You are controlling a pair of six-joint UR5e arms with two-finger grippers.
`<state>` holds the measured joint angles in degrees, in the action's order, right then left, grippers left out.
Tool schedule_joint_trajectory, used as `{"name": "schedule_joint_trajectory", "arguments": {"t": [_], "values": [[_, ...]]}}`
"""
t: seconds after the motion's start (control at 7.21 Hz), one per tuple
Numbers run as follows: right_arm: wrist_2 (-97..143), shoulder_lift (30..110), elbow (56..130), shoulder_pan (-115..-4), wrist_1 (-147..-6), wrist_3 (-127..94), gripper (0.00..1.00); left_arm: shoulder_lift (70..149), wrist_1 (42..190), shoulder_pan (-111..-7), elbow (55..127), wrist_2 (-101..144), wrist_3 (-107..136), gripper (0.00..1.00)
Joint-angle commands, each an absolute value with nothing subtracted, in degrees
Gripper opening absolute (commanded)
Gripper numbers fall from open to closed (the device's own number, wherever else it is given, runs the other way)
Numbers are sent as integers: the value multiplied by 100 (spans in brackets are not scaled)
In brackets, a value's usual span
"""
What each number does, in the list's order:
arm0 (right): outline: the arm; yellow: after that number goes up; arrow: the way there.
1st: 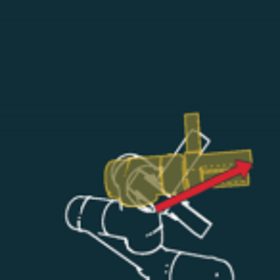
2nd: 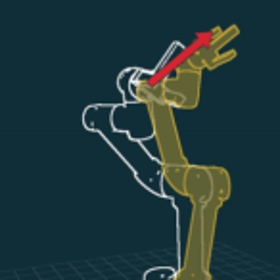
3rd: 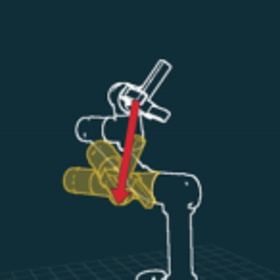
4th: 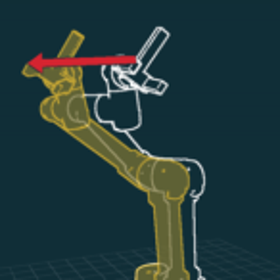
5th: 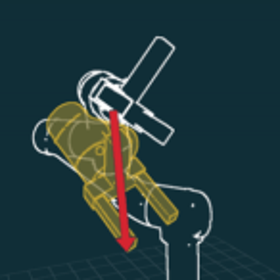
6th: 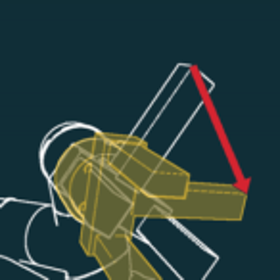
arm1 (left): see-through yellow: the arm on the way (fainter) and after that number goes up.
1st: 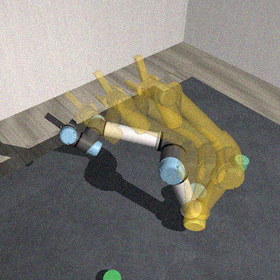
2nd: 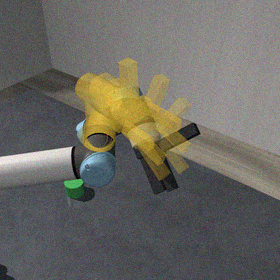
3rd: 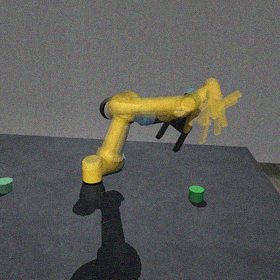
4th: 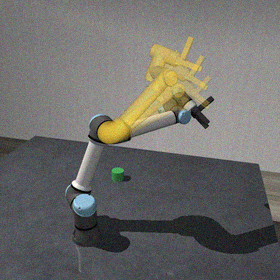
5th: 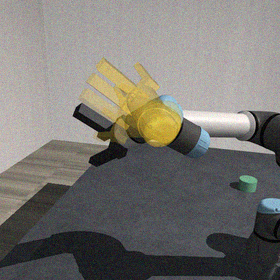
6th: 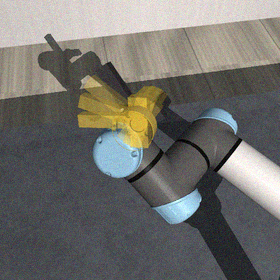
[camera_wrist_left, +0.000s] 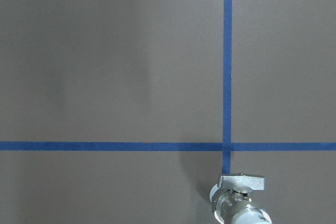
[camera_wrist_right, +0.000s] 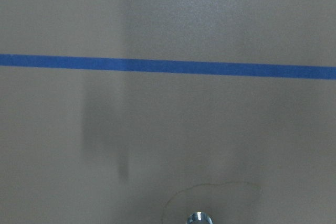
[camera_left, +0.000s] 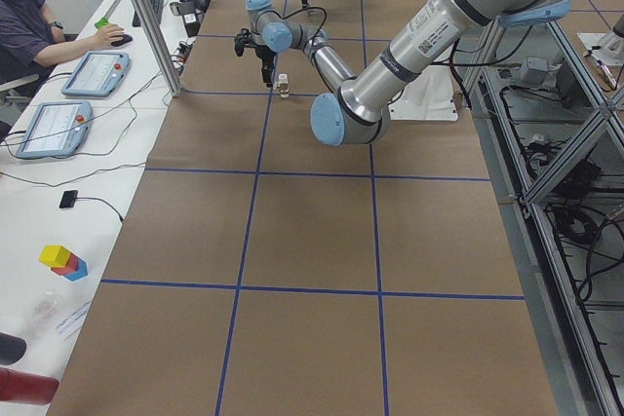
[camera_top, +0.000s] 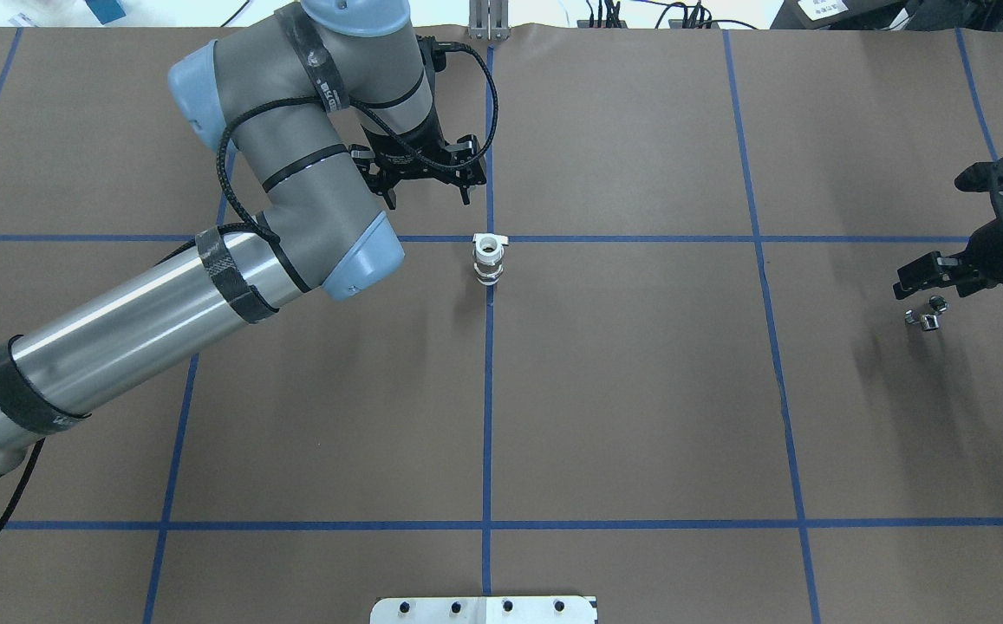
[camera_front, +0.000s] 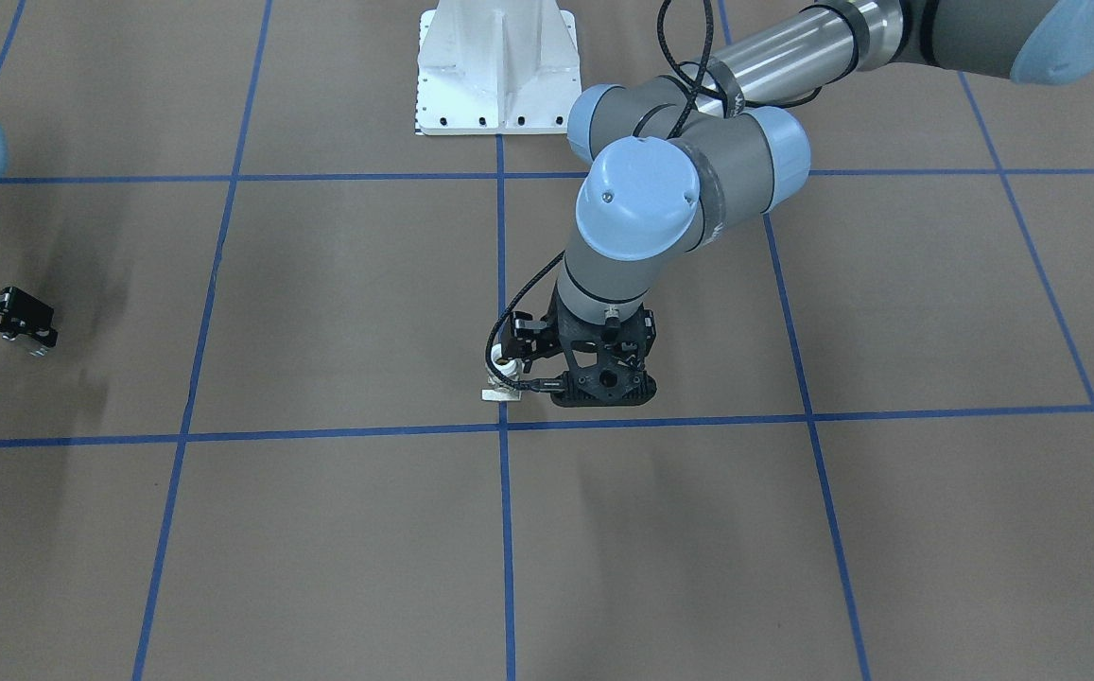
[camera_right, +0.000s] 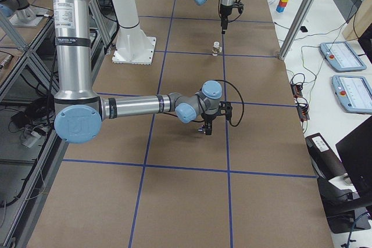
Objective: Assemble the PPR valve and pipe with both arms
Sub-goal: 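Lower the right gripper onto the chrome elbow fitting and grasp it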
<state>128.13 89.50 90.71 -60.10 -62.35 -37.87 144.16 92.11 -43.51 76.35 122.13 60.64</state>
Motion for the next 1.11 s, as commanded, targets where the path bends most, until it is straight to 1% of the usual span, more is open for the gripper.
{"name": "schedule_joint_trajectory", "arguments": {"t": [0.0,0.69,0.83,0.97], "values": [[12771,8939,8922,-5915,-6214,-3736,100,14414,9211,-4351,7629,12208,6073,100],[12832,8982,8982,-5898,-6205,-3744,98,14370,9211,-4351,7620,12208,6064,100],[12841,8991,8982,-5889,-6205,-3735,88,14361,9211,-4351,7620,12208,6073,100],[12850,8991,8991,-5889,-6205,-3735,75,14361,9211,-4351,7638,12208,6065,100]]}}
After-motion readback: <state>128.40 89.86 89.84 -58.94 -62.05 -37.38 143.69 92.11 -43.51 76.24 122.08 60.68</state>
